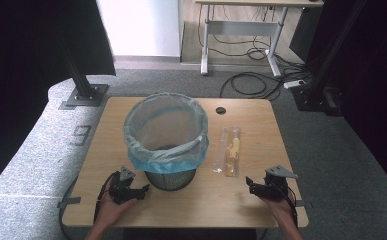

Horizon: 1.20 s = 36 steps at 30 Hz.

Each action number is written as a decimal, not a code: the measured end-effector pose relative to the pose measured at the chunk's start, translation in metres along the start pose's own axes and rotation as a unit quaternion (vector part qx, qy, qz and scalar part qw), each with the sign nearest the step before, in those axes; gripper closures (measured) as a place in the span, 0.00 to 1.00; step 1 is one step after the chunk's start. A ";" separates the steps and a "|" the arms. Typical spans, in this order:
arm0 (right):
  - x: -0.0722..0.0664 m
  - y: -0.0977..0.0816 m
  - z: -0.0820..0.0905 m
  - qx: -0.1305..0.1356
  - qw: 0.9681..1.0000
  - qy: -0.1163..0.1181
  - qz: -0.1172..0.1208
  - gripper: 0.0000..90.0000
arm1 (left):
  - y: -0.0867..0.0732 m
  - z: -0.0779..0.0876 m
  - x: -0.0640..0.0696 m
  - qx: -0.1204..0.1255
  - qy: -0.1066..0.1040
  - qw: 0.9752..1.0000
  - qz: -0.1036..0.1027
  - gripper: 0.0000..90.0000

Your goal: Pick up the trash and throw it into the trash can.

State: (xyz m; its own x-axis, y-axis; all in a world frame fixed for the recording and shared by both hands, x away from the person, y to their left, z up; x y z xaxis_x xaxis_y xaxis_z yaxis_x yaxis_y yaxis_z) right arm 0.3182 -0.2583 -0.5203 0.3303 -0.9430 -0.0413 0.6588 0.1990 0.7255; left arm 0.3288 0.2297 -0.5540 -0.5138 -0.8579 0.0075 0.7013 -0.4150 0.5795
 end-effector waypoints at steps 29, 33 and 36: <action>0.015 0.006 -0.003 0.009 0.999 -0.023 -0.030 0.18 | 0.000 -0.001 -0.005 -0.009 0.002 1.000 0.001 0.07; 0.017 0.007 -0.002 0.014 0.999 -0.020 -0.032 0.18 | 0.000 -0.001 -0.005 -0.010 0.002 1.000 0.001 0.07; 0.017 0.008 -0.002 0.018 0.999 -0.017 -0.032 0.19 | 0.000 -0.001 -0.005 -0.010 0.002 1.000 0.000 0.07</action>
State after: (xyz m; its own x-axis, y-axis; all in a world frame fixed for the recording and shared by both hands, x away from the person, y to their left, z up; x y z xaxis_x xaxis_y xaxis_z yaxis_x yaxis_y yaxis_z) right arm 0.3304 -0.2721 -0.5172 0.2642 -0.9623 -0.0653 0.6535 0.1288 0.7459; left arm 0.3320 0.2335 -0.5547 -0.5114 -0.8593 0.0051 0.7116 -0.4202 0.5631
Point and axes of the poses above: each handheld gripper's, and its own axes: z roughly backward along the jaws, y roughly out of its top, x roughly to its right, the point moved 1 cm from there along -z, roughly forward along the jaws, and after that the axes turned 8 degrees about -x, right-handed, at the moved point
